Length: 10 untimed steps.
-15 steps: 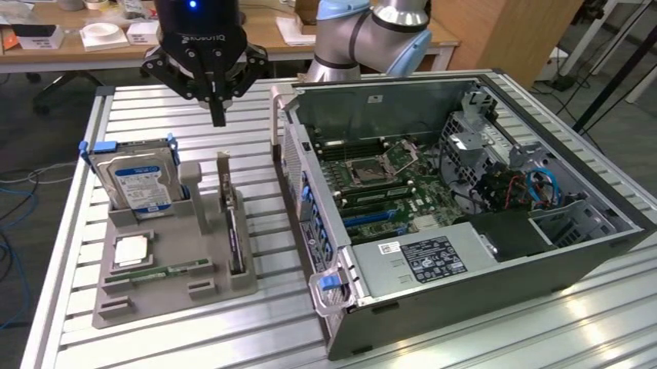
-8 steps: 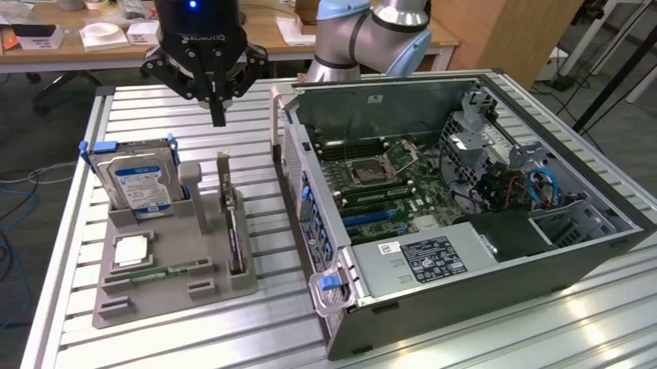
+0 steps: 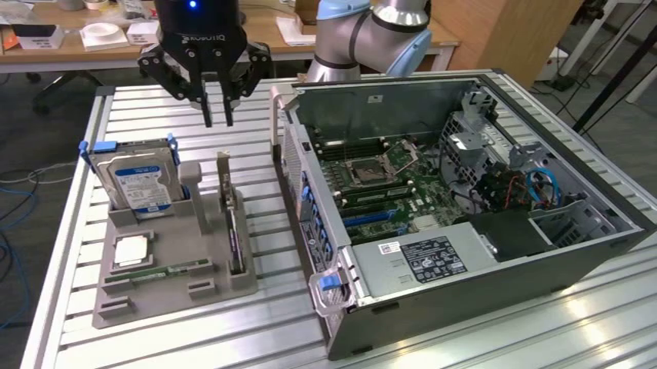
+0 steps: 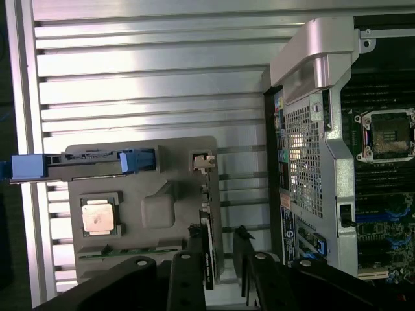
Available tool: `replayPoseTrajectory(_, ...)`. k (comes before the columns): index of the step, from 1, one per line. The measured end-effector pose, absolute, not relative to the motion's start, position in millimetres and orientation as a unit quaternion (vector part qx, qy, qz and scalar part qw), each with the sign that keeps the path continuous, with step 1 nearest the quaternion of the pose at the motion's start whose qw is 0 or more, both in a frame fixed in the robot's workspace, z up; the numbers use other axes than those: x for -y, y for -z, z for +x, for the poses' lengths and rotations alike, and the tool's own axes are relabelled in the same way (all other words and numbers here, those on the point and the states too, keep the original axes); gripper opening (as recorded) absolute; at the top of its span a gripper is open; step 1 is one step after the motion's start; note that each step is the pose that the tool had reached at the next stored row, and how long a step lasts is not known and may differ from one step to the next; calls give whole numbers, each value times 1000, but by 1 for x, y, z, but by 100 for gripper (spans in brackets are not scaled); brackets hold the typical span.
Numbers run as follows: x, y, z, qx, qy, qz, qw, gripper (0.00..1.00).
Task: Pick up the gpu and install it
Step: 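Pick up the gpu and move the gpu toward the slot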
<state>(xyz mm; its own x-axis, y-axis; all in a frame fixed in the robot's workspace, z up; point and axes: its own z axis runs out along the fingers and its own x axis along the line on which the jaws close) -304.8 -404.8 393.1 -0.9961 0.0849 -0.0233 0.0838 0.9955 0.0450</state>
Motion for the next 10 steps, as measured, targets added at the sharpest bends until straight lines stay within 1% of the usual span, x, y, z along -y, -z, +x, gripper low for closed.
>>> replayPoseTrajectory(1,405,-393,-305,-999,-22,42,13,35)
replayPoseTrajectory(2,405,-393,-305,-999,-22,42,13,35)
replayPoseTrajectory(4,405,-393,-305,-999,-22,42,13,47)
replayPoseTrajectory(5,405,-393,-305,-999,-22,42,13,47)
replayPoseTrajectory(6,405,-393,-305,-999,-22,42,13,53)
replayPoseTrajectory(7,405,-393,-305,-999,-22,42,13,53)
replayPoseTrajectory(8,405,-393,-305,-999,-22,42,13,59)
replayPoseTrajectory(10,405,-393,-305,-999,-22,42,13,59)
